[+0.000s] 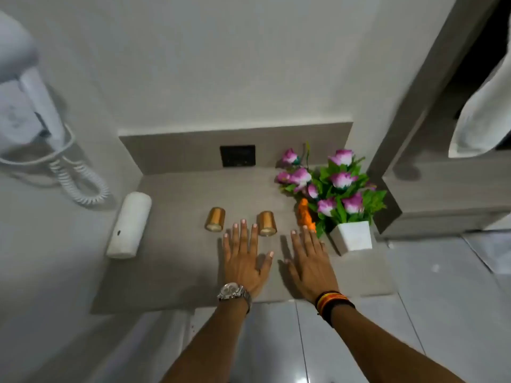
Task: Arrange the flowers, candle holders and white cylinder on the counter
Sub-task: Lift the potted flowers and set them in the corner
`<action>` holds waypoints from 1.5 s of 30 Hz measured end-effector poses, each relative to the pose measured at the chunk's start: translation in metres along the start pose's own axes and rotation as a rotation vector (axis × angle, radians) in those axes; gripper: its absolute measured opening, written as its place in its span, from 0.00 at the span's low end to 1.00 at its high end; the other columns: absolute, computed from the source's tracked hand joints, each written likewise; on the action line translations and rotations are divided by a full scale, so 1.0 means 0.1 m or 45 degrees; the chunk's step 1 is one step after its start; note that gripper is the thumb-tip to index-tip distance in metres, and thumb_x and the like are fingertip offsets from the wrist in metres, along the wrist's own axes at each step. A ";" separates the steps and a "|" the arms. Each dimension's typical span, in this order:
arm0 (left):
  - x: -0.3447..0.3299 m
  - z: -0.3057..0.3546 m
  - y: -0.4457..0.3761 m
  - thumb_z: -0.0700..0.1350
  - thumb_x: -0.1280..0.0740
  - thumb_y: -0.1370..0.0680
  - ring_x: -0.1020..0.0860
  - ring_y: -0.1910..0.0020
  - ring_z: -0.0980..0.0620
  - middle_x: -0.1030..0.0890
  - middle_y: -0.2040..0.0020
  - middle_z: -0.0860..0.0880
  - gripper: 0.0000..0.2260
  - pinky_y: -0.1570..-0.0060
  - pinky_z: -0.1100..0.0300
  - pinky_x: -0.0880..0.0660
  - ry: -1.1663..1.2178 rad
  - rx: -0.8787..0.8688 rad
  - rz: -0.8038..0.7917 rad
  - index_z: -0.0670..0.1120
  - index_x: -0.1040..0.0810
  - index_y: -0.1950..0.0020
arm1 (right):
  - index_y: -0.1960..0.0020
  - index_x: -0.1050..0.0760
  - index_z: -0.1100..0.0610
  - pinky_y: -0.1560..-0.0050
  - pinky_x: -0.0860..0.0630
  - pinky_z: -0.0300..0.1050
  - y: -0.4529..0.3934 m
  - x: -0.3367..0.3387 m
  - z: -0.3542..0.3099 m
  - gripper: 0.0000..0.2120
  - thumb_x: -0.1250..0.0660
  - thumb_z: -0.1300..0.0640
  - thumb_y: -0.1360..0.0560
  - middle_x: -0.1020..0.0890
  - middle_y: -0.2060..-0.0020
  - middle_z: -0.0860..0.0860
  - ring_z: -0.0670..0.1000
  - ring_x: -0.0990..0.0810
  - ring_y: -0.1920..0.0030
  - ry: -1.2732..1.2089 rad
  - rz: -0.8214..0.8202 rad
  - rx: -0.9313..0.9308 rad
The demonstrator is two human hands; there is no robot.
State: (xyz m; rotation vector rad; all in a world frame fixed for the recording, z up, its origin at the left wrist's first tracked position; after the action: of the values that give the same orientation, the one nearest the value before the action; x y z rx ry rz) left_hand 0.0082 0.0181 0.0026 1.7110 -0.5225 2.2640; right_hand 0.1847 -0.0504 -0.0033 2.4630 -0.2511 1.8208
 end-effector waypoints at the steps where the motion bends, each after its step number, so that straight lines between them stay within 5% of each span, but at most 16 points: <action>1: -0.08 -0.03 0.03 0.67 0.57 0.18 0.56 0.16 0.41 0.53 0.14 0.43 0.36 0.19 0.39 0.59 0.002 0.036 -0.056 0.48 0.52 0.15 | 0.16 0.47 0.52 0.19 0.45 0.66 0.00 -0.08 0.02 0.34 0.51 0.38 0.18 0.47 0.16 0.60 0.62 0.48 0.17 0.004 -0.032 -0.017; 8: -0.58 -0.19 0.11 0.68 0.55 0.19 0.54 0.15 0.41 0.52 0.14 0.43 0.37 0.19 0.38 0.56 0.004 0.061 -0.149 0.49 0.50 0.15 | 0.15 0.48 0.50 0.18 0.57 0.61 0.05 -0.49 0.19 0.33 0.53 0.37 0.16 0.47 0.16 0.58 0.60 0.50 0.16 0.054 -0.065 -0.067; 16: -0.61 -0.18 0.04 0.68 0.51 0.19 0.54 0.15 0.42 0.50 0.14 0.46 0.36 0.19 0.35 0.55 -0.047 0.109 -0.181 0.53 0.50 0.15 | 0.18 0.39 0.52 0.19 0.48 0.63 0.04 -0.34 0.11 0.31 0.49 0.38 0.16 0.39 0.18 0.58 0.61 0.42 0.18 -0.067 -0.070 -0.099; 19: -0.61 -0.19 0.04 0.68 0.51 0.19 0.55 0.15 0.42 0.51 0.14 0.47 0.36 0.19 0.35 0.56 -0.047 0.077 -0.175 0.53 0.51 0.15 | 0.27 0.27 0.55 0.31 0.27 0.60 -0.01 0.21 0.15 0.24 0.38 0.44 0.19 0.24 0.29 0.58 0.59 0.25 0.31 -0.184 0.277 -0.128; 22: -0.60 -0.19 0.03 0.68 0.50 0.19 0.55 0.15 0.42 0.50 0.14 0.46 0.36 0.19 0.35 0.56 -0.034 0.076 -0.167 0.52 0.50 0.15 | 0.37 0.23 0.59 0.41 0.25 0.59 -0.11 0.81 0.44 0.20 0.28 0.48 0.24 0.22 0.38 0.61 0.62 0.24 0.39 -0.066 0.624 -0.365; 24: -0.59 -0.18 0.04 0.67 0.49 0.19 0.53 0.15 0.41 0.49 0.14 0.46 0.36 0.19 0.34 0.55 -0.025 0.074 -0.167 0.52 0.49 0.15 | 0.36 0.27 0.61 0.41 0.27 0.60 -0.30 1.04 0.71 0.32 0.25 0.40 0.28 0.24 0.38 0.64 0.65 0.25 0.39 0.064 0.434 -0.679; 27: -0.59 -0.19 0.02 0.68 0.49 0.19 0.52 0.15 0.41 0.48 0.14 0.46 0.36 0.20 0.34 0.52 -0.027 0.077 -0.168 0.52 0.48 0.15 | 0.29 0.32 0.60 0.35 0.26 0.59 -0.57 1.13 0.95 0.46 0.25 0.30 0.33 0.23 0.35 0.62 0.65 0.26 0.32 0.020 -0.182 -0.993; 31: -0.62 -0.20 0.03 0.68 0.48 0.20 0.53 0.15 0.41 0.49 0.14 0.46 0.36 0.20 0.33 0.52 -0.009 0.078 -0.175 0.52 0.49 0.15 | 0.37 0.23 0.56 0.42 0.22 0.52 -0.72 1.12 0.93 0.36 0.25 0.31 0.33 0.18 0.46 0.56 0.61 0.19 0.40 -0.017 -0.358 -0.944; 36: -0.61 -0.25 -0.06 0.69 0.49 0.20 0.54 0.15 0.42 0.50 0.14 0.47 0.37 0.19 0.34 0.54 -0.014 0.044 -0.188 0.54 0.49 0.15 | 0.42 0.21 0.59 0.55 0.25 0.48 -0.43 1.11 0.90 0.32 0.22 0.36 0.33 0.16 0.52 0.57 0.61 0.19 0.51 -0.319 0.006 -0.914; 39: -0.61 -0.28 -0.17 0.71 0.49 0.20 0.55 0.15 0.43 0.50 0.14 0.48 0.37 0.19 0.35 0.55 -0.027 0.019 -0.192 0.54 0.50 0.15 | 0.50 0.23 0.59 0.55 0.29 0.47 -0.25 1.19 0.73 0.24 0.19 0.43 0.32 0.18 0.56 0.59 0.59 0.24 0.57 -0.536 0.304 -0.854; 42: -0.59 -0.28 -0.21 0.70 0.48 0.20 0.54 0.15 0.43 0.50 0.14 0.48 0.37 0.19 0.35 0.55 -0.023 0.004 -0.187 0.53 0.48 0.15 | 0.60 0.31 0.45 0.52 0.30 0.45 -0.38 1.25 0.61 0.20 0.17 0.52 0.32 0.22 0.58 0.51 0.53 0.26 0.56 -0.737 0.479 -0.754; 45: -0.59 -0.27 -0.23 0.70 0.48 0.21 0.56 0.15 0.43 0.51 0.14 0.48 0.38 0.19 0.36 0.57 0.000 0.007 -0.181 0.54 0.49 0.15 | 0.58 0.21 0.48 0.50 0.25 0.44 -0.82 1.03 0.78 0.14 0.16 0.55 0.34 0.18 0.58 0.46 0.49 0.20 0.54 -0.916 0.630 -0.731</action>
State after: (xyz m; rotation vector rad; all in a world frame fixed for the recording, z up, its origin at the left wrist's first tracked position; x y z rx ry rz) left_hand 0.0101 0.0515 -0.0577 1.6940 -0.3822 2.1680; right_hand 0.3020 0.0090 0.0749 2.5971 -1.2973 0.6681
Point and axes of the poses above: each hand's wrist, its own y-axis away from the middle knuckle, its own x-axis out of the back of the hand, z = x × y, the point moved 2 cm from there along -y, towards the middle knuckle
